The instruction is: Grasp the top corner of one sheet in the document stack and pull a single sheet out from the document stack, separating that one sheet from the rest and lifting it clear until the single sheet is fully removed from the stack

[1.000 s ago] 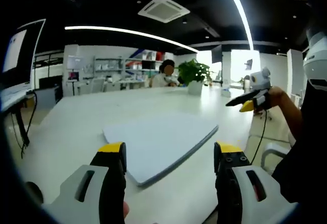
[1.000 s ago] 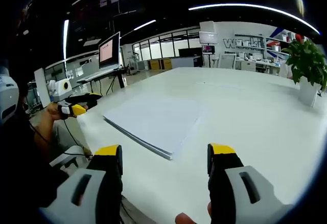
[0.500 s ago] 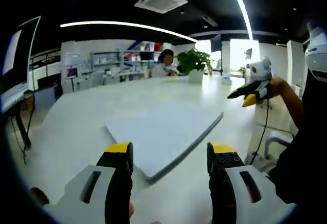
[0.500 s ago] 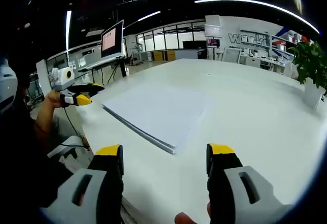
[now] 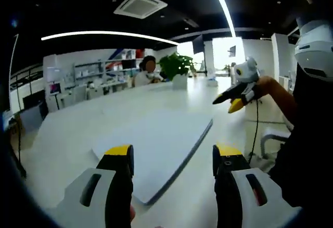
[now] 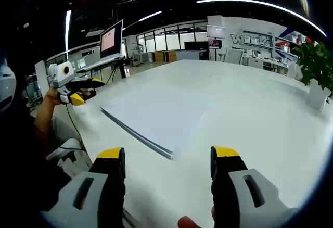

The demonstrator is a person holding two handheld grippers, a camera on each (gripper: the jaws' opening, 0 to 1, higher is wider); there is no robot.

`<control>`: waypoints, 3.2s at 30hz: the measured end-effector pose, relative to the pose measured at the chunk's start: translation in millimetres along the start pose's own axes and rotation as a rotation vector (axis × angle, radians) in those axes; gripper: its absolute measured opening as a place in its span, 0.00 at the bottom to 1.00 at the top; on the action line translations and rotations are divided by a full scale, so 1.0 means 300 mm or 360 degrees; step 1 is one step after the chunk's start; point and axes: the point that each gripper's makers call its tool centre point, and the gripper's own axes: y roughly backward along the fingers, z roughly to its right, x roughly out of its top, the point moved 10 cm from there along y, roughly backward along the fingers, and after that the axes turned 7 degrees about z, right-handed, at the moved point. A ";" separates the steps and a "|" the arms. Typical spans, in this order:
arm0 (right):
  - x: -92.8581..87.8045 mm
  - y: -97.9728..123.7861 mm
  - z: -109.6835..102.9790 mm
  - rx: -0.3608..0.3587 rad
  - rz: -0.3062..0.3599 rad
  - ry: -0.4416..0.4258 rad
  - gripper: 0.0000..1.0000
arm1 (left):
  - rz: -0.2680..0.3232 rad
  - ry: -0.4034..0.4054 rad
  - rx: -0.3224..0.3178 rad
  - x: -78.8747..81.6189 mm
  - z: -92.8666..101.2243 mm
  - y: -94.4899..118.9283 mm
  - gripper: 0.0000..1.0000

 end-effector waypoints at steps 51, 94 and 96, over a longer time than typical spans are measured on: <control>-0.053 0.042 0.046 -0.0110 0.0043 -0.0078 0.64 | -0.0508 -0.0503 -0.0452 -0.079 0.039 -0.316 0.31; -0.014 0.011 0.008 -0.0141 0.0115 0.0243 0.63 | -0.0448 -0.0565 -0.0414 -0.095 0.055 -0.302 0.26; -0.007 0.000 -0.004 -0.0137 0.0123 0.0310 0.63 | -0.0443 -0.0540 -0.0409 -0.095 0.054 -0.302 0.26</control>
